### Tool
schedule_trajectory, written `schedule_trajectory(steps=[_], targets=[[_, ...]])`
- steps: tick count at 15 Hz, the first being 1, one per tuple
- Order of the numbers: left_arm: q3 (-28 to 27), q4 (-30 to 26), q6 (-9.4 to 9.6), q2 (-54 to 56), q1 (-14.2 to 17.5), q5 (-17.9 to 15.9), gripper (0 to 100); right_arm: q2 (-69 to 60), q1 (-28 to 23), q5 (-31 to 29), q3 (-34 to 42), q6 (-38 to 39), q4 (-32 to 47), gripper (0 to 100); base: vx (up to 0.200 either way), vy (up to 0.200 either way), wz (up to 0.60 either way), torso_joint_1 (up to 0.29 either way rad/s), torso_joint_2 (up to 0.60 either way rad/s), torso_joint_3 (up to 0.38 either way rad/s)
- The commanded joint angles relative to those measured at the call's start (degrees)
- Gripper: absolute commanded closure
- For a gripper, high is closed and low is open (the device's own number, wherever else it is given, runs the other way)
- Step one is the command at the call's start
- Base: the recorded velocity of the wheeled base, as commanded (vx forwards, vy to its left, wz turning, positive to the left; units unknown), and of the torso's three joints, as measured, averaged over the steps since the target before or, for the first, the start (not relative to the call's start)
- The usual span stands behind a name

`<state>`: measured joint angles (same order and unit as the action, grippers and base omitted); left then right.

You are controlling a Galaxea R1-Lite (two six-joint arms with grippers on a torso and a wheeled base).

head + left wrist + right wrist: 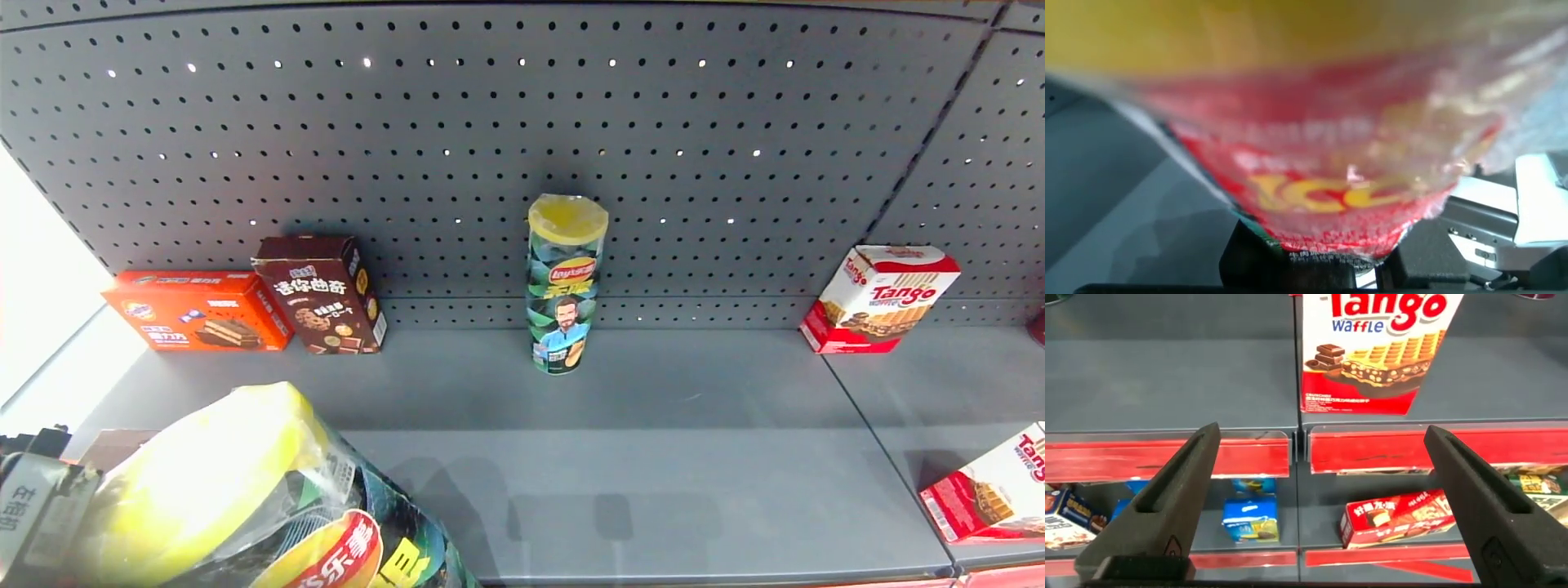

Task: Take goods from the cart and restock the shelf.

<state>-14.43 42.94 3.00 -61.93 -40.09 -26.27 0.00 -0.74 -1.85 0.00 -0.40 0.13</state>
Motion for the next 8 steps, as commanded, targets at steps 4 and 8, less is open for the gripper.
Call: schedule_trajectory(steps=[4, 8], targets=[[0.37, 0.04, -0.01, 1.11, 0.19, -0.01, 100, 0.00, -0.05, 0.53, 0.00, -0.30, -0.05, 0, 0.000, 0.000, 0.00, 0.000, 0.00, 0.000], [0.63, 0.04, -0.89, 1.28, 0.28, 0.17, 100, 0.00, 0.04, 0.18, 0.00, 0.14, -0.05, 0, 0.000, 0.000, 0.15, 0.001, 0.00, 0.001]])
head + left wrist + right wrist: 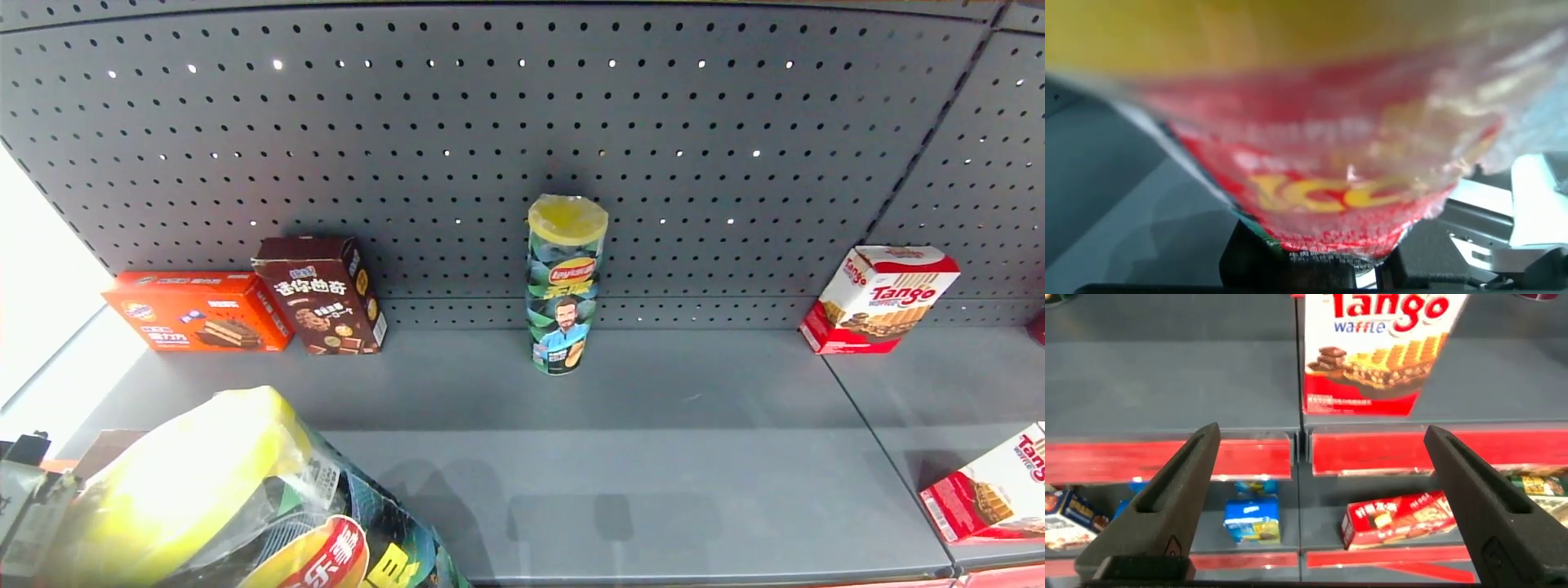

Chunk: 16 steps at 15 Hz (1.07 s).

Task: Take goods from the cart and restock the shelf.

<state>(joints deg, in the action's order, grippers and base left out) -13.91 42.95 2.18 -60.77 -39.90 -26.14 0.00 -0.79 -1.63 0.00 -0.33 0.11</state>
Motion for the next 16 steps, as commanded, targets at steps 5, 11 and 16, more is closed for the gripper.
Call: schedule_trajectory(steps=[5, 11, 16], targets=[[-0.07, 0.12, -0.86, 0.83, 0.44, -0.23, 100, 0.00, 0.09, 0.23, 0.00, -0.11, 0.07, 0, 0.000, 0.000, 0.00, 0.000, 0.00, 0.000], [-2.79, 0.12, -0.60, 0.39, 0.09, -0.49, 100, 30.50, 2.64, 5.50, -31.03, 3.05, 1.74, 0, 0.000, 0.000, 0.00, 0.000, 0.00, 0.000], [-3.84, -0.06, -0.51, 0.30, 0.17, -0.14, 100, 56.69, 15.12, 15.78, -37.35, 0.86, -9.78, 0, 0.000, 0.000, 0.00, 0.000, 0.00, 0.000]])
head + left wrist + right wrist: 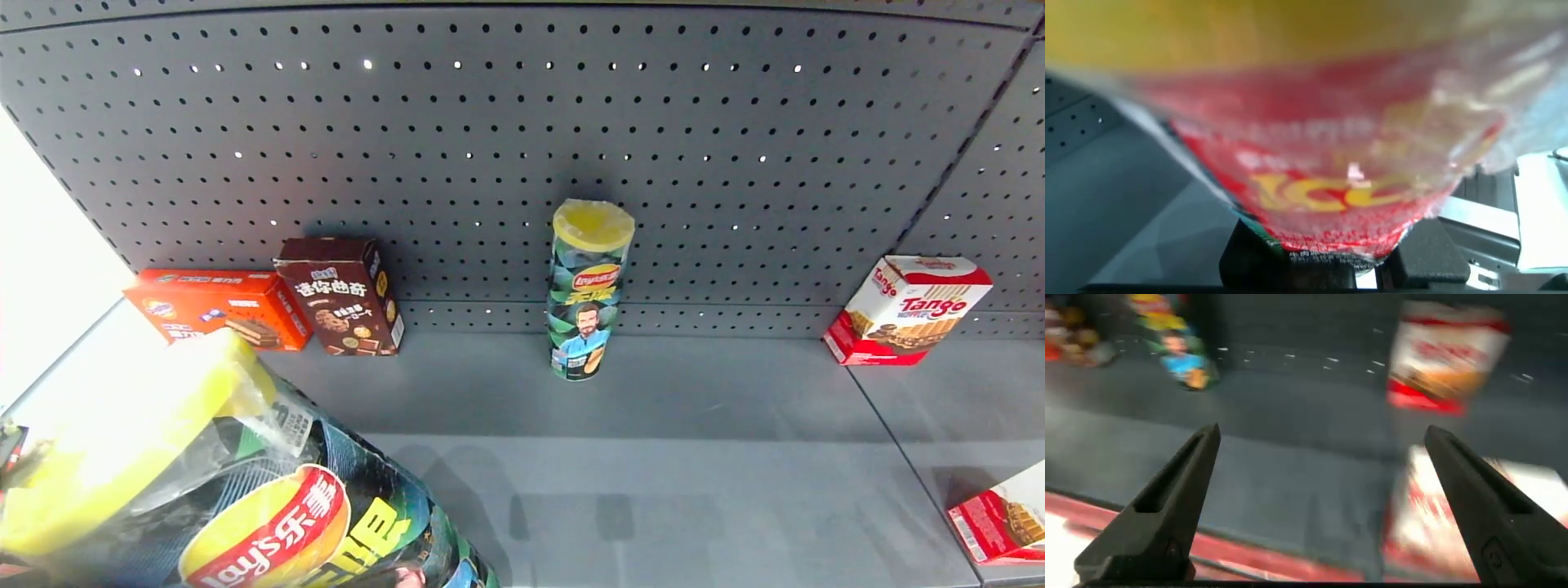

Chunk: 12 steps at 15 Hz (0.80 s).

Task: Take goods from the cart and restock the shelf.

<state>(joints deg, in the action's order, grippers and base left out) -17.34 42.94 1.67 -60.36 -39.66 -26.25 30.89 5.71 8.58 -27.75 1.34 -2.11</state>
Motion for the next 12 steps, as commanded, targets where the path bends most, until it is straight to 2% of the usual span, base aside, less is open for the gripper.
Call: schedule_trajectory(steps=[1, 4, 6, 8, 12], targets=[[-0.42, -0.04, 0.00, -0.20, -0.16, 0.05, 100, 30.81, 9.59, 6.01, -10.49, -1.08, -11.69, 0, 0.000, 0.000, 0.00, 0.000, 0.00, 0.000], [-1.39, 0.04, -0.26, -1.52, 0.46, -0.12, 100, 42.32, 13.28, 9.52, -16.29, -2.66, -13.36, 0, 0.000, 0.000, 0.00, 0.000, 0.00, 0.000], [-1.12, 0.04, -0.18, -2.57, 0.37, -0.47, 100, 49.18, 13.63, 10.14, -22.09, -6.97, -13.45, 0, 0.000, 0.000, 0.00, 0.000, 0.00, 0.000], [-2.62, 0.13, -0.18, -4.33, -0.16, -0.56, 100, 55.51, 13.54, 11.98, -27.98, -7.41, -13.54, 0, 0.000, 0.000, 0.00, 0.000, 0.00, 0.000], [-2.88, 0.13, -0.18, -4.51, -0.33, -0.56, 100, 63.06, 13.54, 15.15, -34.57, -11.18, -15.82, 0, 0.000, 0.000, 0.00, 0.000, 0.00, 0.000]])
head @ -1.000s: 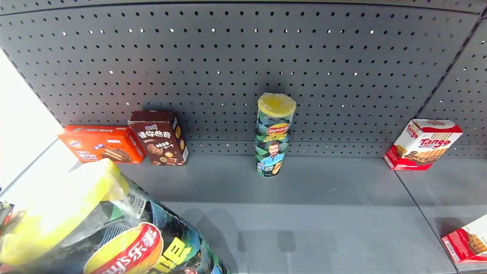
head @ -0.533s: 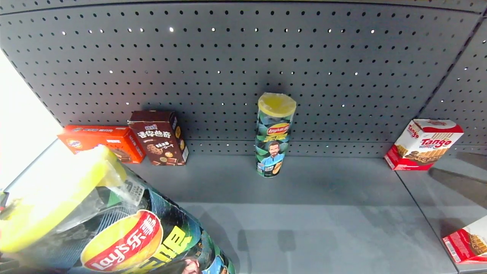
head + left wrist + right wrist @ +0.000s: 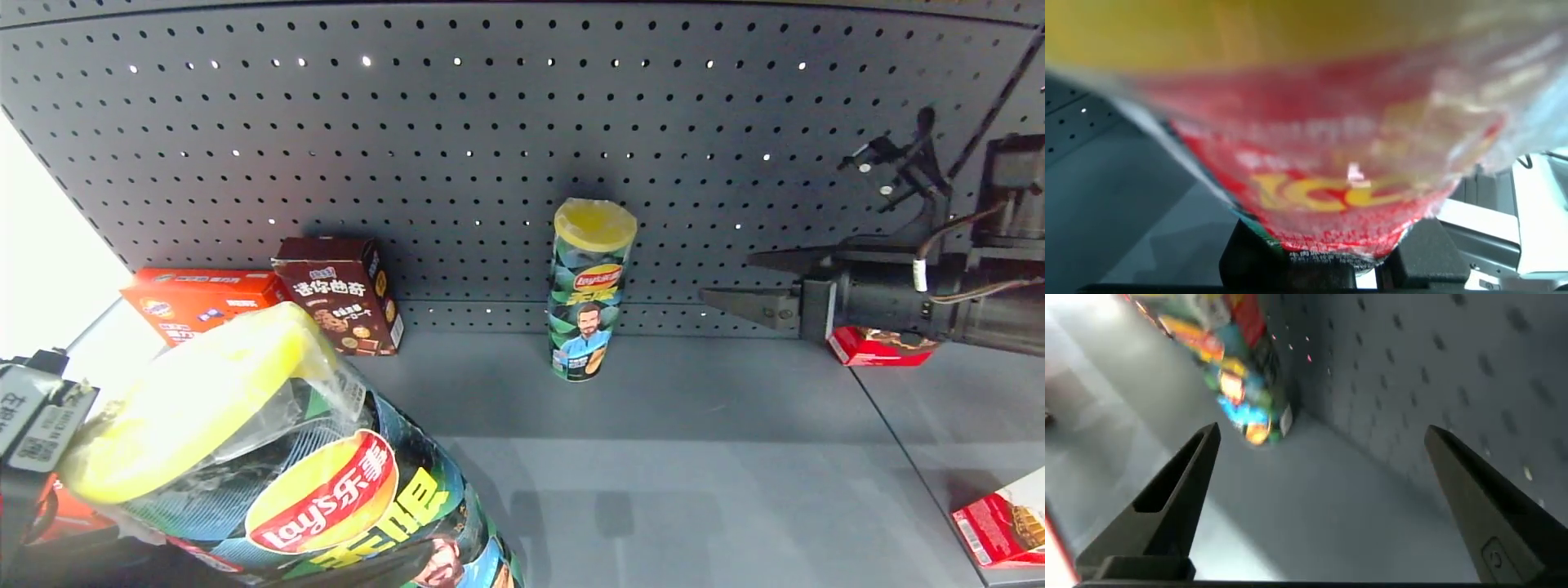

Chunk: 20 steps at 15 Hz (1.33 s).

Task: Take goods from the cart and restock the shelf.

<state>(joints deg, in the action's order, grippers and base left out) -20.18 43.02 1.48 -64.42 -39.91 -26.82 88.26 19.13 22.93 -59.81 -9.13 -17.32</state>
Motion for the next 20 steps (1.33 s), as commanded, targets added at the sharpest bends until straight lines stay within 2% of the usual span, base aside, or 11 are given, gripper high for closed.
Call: schedule_trajectory(steps=[1, 2, 4, 6, 7, 8, 13, 20], targets=[[0.05, -0.04, 0.02, -0.45, -0.08, -0.08, 100, 6.84, 0.12, 1.59, -3.47, -1.33, -0.96, 0, 0.000, 0.000, 0.00, 0.000, 0.00, 0.000], [0.31, -0.04, 0.02, -0.45, -0.08, -0.08, 100, 8.33, 0.21, 3.79, -5.41, -2.21, -1.57, 0, 0.000, 0.000, 0.00, 0.000, 0.00, 0.000], [0.05, -0.04, -0.07, -0.54, -0.17, -0.25, 100, 11.14, 0.03, 11.96, -7.43, -3.96, -4.83, 0, 0.000, 0.000, 0.00, 0.000, 0.00, 0.000], [-0.04, -0.04, -0.07, -0.54, -0.17, -0.95, 100, 13.43, 0.30, 15.21, -8.40, -4.32, -7.02, 0, 0.000, 0.000, 0.00, 0.000, 0.00, 0.000], [-0.13, -0.04, -0.07, -0.54, -0.08, -1.13, 100, 15.89, 0.47, 22.25, -8.75, -4.23, -11.59, 0, 0.000, 0.000, 0.00, 0.000, 0.00, 0.000], [-0.22, -0.04, -0.07, -0.54, -0.08, -1.13, 100, 18.00, 0.38, 25.59, -9.19, -4.05, -15.20, 0, 0.000, 0.000, 0.00, 0.000, 0.00, 0.000], [-0.48, -0.04, -0.16, -0.62, 0.01, -1.22, 100, 23.10, 2.05, 26.55, -13.58, -3.88, -17.04, 0, 0.000, 0.000, 0.00, 0.000, 0.00, 0.000], [-0.13, 0.05, -0.51, -1.24, 0.27, -1.22, 100, 28.37, 6.89, 26.46, -13.76, -3.79, -18.10, 0, 0.000, 0.000, 0.00, 0.000, 0.00, 0.000]])
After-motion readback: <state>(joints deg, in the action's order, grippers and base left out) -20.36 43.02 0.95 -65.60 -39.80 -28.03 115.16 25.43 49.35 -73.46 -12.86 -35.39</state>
